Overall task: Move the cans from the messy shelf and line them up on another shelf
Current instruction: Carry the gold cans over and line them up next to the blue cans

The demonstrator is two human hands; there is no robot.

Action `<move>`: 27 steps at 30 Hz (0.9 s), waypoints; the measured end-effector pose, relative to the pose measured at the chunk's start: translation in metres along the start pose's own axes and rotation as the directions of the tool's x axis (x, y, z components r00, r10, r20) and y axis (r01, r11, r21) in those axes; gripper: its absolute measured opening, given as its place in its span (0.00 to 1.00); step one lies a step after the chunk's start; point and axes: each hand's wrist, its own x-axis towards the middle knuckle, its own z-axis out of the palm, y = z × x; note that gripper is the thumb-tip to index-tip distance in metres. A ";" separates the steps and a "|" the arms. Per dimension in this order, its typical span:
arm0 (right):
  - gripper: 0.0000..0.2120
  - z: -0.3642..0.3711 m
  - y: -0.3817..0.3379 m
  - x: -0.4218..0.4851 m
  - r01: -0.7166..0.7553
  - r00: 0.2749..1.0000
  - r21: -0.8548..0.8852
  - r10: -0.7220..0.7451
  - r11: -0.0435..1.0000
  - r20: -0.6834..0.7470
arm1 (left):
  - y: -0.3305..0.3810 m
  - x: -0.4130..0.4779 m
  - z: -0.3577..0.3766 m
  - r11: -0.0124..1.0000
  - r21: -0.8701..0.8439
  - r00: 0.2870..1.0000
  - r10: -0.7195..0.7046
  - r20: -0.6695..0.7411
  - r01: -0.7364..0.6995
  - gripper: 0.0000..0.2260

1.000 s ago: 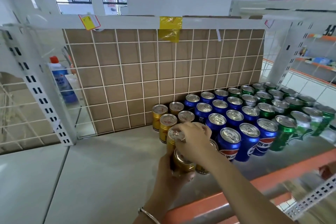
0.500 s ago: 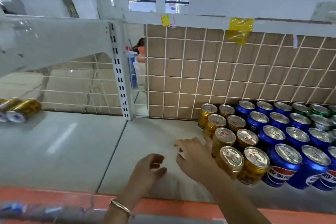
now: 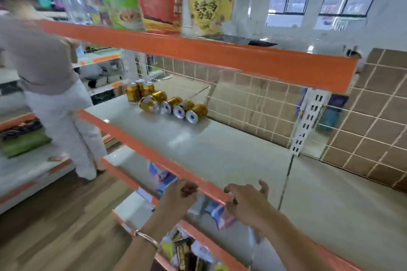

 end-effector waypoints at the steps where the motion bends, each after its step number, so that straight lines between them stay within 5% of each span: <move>1: 0.18 0.004 -0.021 0.007 0.019 1.000 -0.003 -0.019 1.000 0.006 | -0.009 -0.001 -0.021 1.000 0.005 1.000 -0.007 -0.022 0.007 0.12; 11: 0.10 0.026 -0.181 0.075 0.105 0.993 -0.006 -0.105 0.994 -0.045 | -0.098 0.010 -0.173 0.992 0.084 0.988 -0.079 -0.135 0.091 0.15; 19: 0.15 0.015 -0.248 0.132 0.163 0.986 -0.064 -0.160 0.985 0.044 | -0.130 0.052 -0.219 0.991 0.084 0.988 -0.090 -0.123 0.100 0.10; 27: 0.18 -0.001 -0.287 0.252 0.142 0.990 0.028 -0.141 0.989 -0.017 | -0.145 0.154 -0.275 0.995 0.029 0.987 -0.086 -0.137 0.091 0.08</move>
